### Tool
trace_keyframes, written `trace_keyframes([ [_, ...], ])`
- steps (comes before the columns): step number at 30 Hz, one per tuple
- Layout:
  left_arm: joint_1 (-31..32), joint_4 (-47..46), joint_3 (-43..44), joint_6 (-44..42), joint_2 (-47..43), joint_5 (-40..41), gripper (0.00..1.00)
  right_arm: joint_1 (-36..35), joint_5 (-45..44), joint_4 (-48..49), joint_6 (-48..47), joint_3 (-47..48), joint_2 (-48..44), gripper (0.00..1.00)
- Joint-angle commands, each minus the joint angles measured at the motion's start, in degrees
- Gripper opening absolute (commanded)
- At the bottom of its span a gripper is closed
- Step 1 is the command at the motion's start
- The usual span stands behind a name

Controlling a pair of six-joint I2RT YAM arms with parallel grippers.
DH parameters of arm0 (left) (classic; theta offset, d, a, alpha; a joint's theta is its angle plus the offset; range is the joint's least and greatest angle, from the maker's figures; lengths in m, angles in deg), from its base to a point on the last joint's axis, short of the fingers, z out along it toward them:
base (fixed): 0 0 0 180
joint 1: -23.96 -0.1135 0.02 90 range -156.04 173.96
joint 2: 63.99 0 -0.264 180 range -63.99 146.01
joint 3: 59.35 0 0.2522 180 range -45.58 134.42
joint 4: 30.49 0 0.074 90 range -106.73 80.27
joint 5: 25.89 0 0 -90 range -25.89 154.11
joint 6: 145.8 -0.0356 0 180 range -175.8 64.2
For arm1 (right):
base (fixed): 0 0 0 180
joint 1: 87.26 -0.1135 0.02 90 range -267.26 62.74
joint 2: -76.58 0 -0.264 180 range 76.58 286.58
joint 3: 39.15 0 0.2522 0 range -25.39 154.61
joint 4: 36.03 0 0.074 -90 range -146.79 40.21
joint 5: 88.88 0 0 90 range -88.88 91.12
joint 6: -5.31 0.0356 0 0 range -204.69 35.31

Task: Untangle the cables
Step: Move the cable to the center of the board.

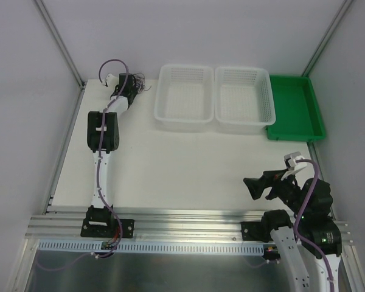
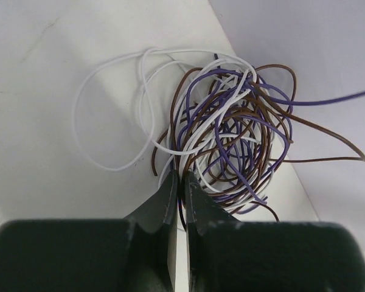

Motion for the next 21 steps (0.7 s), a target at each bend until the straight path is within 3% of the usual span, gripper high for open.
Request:
trace_keyframes([
  [1, -0.6, 0.2, -7.6, -0.5, -6.0, 0.1, 0.00, -0.1, 2.2, 1.5, 0.4, 1.1, 0.6, 0.97],
  [6, -0.4, -1.8, -24.9, 0.0, -18.9, -0.3, 0.00, 0.0, 4.1, -1.5, 1.4, 4.8, 2.5, 0.97],
  [13, 2.0, -1.8, -58.6, -4.1, -45.3, -1.8, 0.00, -0.1, 7.7, -7.2, 2.7, 8.2, 8.7, 0.97],
  [21, 13.3, -1.1, -83.6, -9.5, -70.1, -10.2, 0.00, -0.2, 14.7, -2.6, 5.2, 4.9, 13.1, 0.97],
])
